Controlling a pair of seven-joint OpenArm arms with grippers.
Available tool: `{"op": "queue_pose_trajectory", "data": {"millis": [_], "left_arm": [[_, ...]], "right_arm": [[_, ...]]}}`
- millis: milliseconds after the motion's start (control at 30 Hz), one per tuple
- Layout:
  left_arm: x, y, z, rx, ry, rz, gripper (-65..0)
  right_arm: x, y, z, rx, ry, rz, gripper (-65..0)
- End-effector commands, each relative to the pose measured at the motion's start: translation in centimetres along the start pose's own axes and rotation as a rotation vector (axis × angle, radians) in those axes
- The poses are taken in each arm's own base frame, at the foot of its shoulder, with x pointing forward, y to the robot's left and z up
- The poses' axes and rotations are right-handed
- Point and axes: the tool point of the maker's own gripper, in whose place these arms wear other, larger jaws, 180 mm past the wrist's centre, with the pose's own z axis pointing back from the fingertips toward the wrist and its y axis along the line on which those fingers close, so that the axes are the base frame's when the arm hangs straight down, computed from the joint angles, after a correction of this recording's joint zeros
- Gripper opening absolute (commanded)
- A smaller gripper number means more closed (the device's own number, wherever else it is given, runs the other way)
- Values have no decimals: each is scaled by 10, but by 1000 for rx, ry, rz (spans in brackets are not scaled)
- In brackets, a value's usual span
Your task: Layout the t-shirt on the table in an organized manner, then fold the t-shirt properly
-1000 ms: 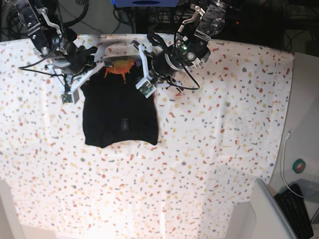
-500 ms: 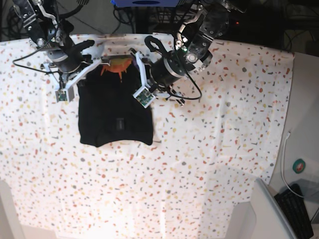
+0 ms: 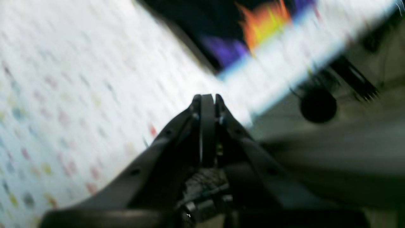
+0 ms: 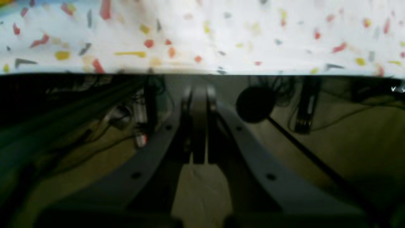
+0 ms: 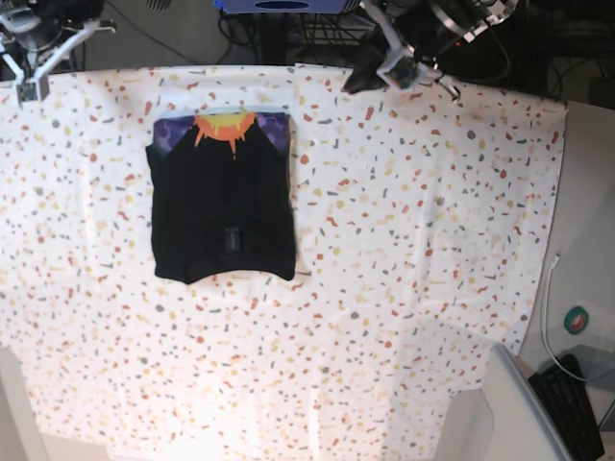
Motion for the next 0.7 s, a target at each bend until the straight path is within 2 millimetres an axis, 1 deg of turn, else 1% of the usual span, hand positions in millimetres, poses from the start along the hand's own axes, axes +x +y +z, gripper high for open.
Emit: {"op": "queue_pose_trajectory", "data": {"millis": [0,67,133,233,300,333,400,433,500,533,567,600,633,667], "left_arm": [[8,-6,11,-20,-50,9,-650],[-4,-18,25,-44,-27,29,-650],[-26,-23,39,-23,28,41,-650],[-77,-26,61,26,166,-40,-650],[-109,-39,70,12,225,-70,-650],[-127,-48,77,-9,255,-74,-650],[-164,-67,90,-53,311,-40,-650],[-180,-74,93,-78,328,-32,-650],[-212,-85,104,-109,382,-9,-650],[-224,-86,106,-105,398,15,-650],[-233,-86,103,-85,407,51,-650],[-246,-84,102,-52,427,96,-650],[-258,-79,100,-16,445,134,-650],[-269,-74,97,14,460,156,-650]], "right_arm": [[-13,1,8,12,25,17,-650],[-42,5,19,25,83,23,-650],[-69,13,31,46,133,44,-650],[-108,33,49,79,190,91,-650],[-133,45,54,74,225,99,-650],[-147,49,53,59,248,103,-650],[-176,61,42,29,292,128,-650],[-191,67,34,17,320,144,-650],[-214,74,12,4,358,183,-650],[-224,77,3,3,372,197,-650],[-232,77,-9,0,380,208,-650],[-238,78,-24,-3,383,221,-650],[-250,73,-36,-11,406,240,-650],[-254,70,-49,-19,413,258,-650]]}}
